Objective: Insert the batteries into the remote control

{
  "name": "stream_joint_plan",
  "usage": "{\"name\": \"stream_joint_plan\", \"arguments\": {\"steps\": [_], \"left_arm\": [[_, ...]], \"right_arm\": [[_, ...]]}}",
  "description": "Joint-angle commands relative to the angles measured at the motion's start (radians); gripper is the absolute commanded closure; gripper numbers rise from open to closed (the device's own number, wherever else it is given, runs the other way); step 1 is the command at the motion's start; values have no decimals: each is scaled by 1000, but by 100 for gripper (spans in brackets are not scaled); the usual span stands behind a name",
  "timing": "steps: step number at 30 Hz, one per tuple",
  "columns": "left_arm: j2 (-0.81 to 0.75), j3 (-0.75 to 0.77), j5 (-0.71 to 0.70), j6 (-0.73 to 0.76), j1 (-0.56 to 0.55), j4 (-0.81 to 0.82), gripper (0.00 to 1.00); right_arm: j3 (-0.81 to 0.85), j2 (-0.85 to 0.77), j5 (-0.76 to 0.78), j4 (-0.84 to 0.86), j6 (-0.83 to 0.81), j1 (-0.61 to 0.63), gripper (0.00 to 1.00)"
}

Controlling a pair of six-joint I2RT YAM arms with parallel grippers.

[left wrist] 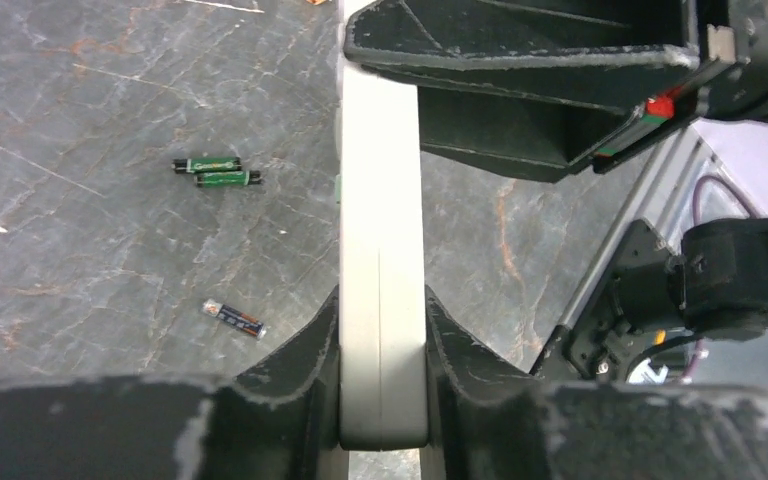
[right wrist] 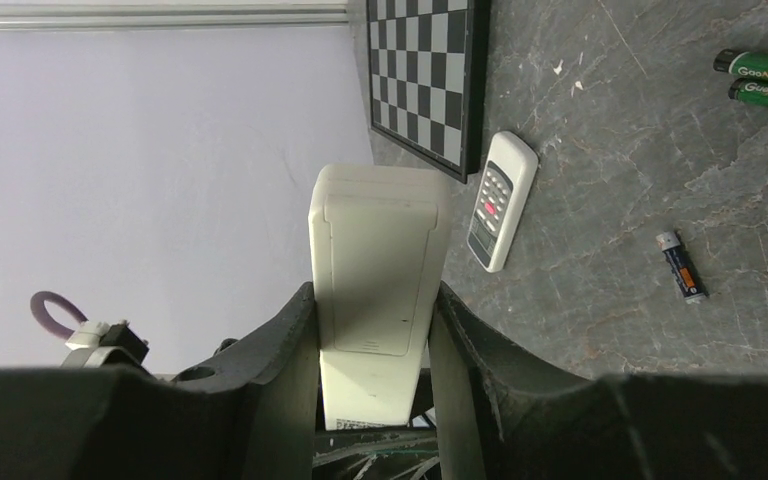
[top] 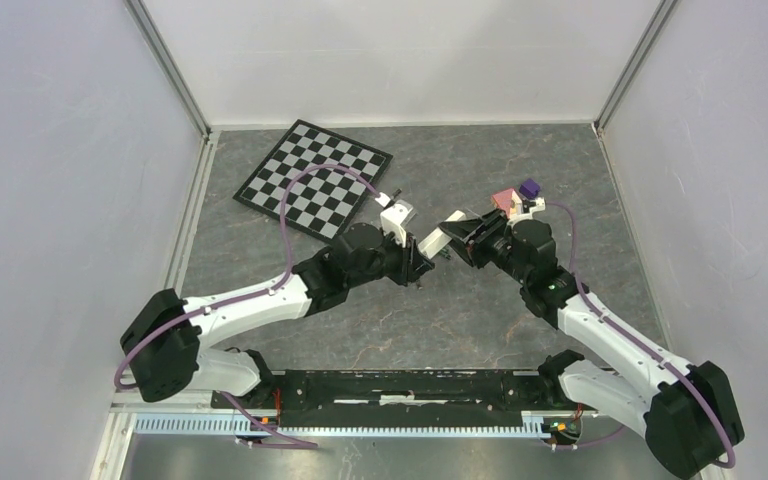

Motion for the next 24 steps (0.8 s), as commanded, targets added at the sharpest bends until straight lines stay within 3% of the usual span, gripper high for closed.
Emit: {"name": "stream_joint_plan", "arguments": {"steps": [1,3,5,6,9,10,13,17,20,24], "left_arm": [[2,2,45,-53,10,91,87],[-13,1,52,-72,34,93,98],[-30,-5,98,-88,68,111,98],[-38,-8,127,-95,82,121,98],[-55,-1,250,-92,134,108,98],[-60,5,304,-85,155,91,98],[-72,27,513,-57,233,13,98],[-100,73,616,9,274,-150,98],[-127,106,649,39,280,-266,98],[-132,134,757,70,326,-362,98]], "right_arm": [[6,1,-36,81,17,4,81],[2,-11,-27,67,0,3,78],[-10,-27,-11,62,-23,3,72],[-10,-31,-12,64,-43,2,63],[23,-39,-16,34,-211,-8,14],[36,-43,-16,29,-284,-14,3],[53,-68,-51,67,-550,-56,2],[105,-73,-228,43,-886,-130,2],[131,-93,-402,56,-1037,-148,2],[148,-92,-628,121,-1088,-147,2]]}}
